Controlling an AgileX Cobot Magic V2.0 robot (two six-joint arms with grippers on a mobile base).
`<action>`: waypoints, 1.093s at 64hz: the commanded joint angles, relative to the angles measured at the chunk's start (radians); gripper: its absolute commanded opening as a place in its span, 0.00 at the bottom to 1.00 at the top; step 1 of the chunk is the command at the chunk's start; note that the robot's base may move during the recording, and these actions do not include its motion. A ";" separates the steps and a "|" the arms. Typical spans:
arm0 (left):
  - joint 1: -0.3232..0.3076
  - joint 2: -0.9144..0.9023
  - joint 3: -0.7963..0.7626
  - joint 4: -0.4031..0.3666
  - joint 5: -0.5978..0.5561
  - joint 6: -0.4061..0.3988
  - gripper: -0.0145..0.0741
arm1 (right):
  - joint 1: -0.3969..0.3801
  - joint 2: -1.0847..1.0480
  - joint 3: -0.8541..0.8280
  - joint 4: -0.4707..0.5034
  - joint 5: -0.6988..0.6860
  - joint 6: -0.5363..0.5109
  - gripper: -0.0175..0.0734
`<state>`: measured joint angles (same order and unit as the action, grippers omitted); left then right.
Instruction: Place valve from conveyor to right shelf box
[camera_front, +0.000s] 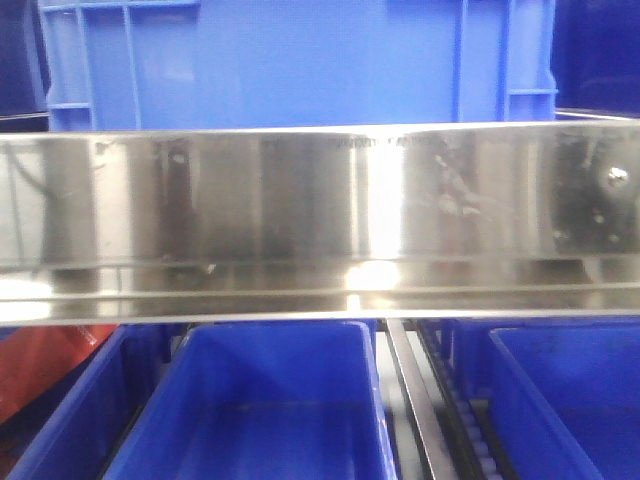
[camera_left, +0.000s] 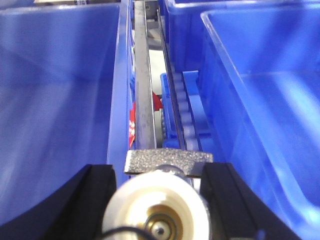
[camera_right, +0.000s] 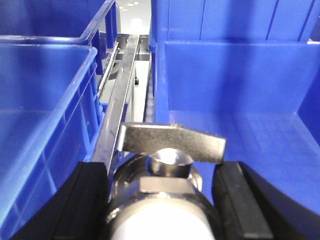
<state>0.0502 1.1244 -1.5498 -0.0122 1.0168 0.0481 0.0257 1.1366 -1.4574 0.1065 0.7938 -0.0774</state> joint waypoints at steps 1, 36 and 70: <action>-0.005 -0.011 -0.007 -0.004 -0.047 -0.008 0.04 | -0.002 -0.012 -0.017 -0.005 -0.077 -0.003 0.02; -0.005 -0.011 -0.007 -0.004 -0.047 -0.008 0.04 | -0.002 -0.012 -0.017 -0.005 -0.077 -0.003 0.02; -0.005 -0.011 -0.007 -0.004 -0.047 -0.008 0.04 | -0.002 -0.012 -0.017 -0.005 -0.077 -0.003 0.02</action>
<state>0.0502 1.1244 -1.5498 -0.0122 1.0168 0.0481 0.0257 1.1366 -1.4574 0.1065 0.7938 -0.0774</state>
